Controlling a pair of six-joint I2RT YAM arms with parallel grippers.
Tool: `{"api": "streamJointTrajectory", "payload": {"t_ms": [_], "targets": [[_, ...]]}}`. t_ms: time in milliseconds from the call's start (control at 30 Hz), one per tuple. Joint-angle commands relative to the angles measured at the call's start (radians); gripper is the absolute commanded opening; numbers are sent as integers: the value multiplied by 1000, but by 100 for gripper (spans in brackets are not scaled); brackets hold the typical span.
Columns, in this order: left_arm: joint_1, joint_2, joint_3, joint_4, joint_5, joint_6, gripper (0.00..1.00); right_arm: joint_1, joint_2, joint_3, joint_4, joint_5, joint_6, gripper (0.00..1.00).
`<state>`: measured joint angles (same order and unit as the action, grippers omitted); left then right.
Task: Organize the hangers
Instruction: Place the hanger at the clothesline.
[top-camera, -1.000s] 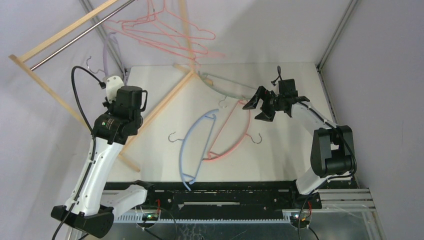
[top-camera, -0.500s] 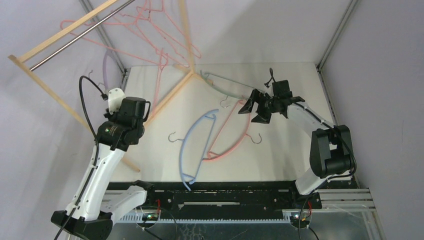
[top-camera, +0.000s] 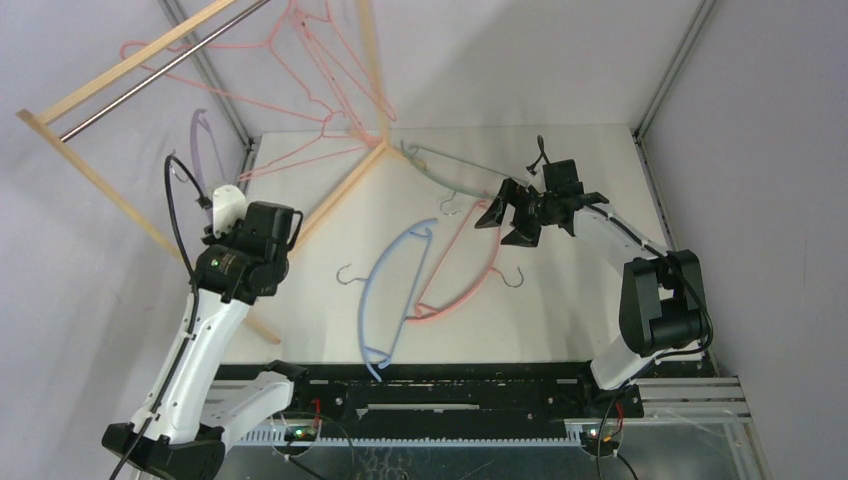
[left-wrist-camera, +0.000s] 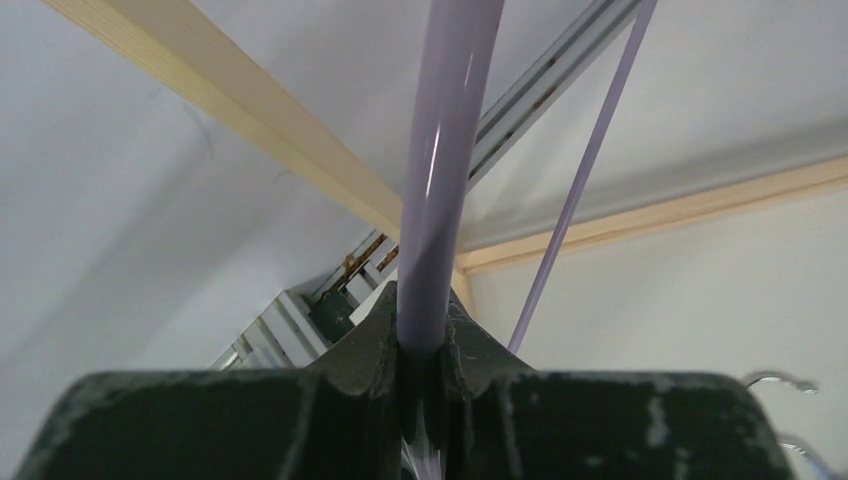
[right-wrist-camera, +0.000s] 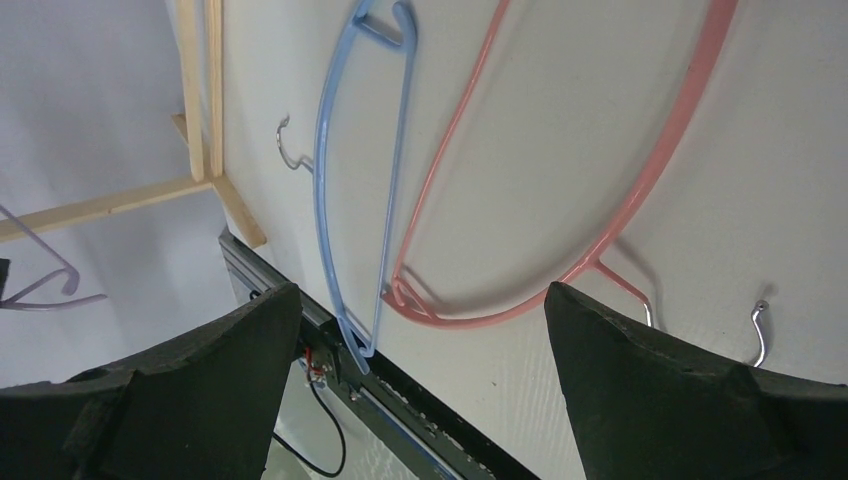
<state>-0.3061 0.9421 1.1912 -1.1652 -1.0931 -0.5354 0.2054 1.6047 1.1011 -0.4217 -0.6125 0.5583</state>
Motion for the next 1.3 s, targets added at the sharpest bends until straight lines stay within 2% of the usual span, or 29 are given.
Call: {"api": "streamJointTrajectory", "payload": {"t_ms": [0, 467, 700, 867, 1067, 1267], "targets": [[7, -42, -67, 25, -20, -69, 0, 8, -41, 41, 14, -18, -24, 100], [7, -109, -214, 13, -17, -104, 0, 45, -38, 83, -26, -9, -84, 100], [21, 5, -73, -42, -151, -82, 0, 54, -41, 109, -40, -31, -92, 100], [57, 3, -6, 4, -184, 26, 0, 55, -30, 110, -37, -47, -84, 100], [59, 0, 99, -35, -238, 61, 0, 58, -14, 126, -36, -60, -79, 100], [59, 2, 208, 40, -267, 176, 0, 65, 9, 153, -36, -75, -70, 100]]}}
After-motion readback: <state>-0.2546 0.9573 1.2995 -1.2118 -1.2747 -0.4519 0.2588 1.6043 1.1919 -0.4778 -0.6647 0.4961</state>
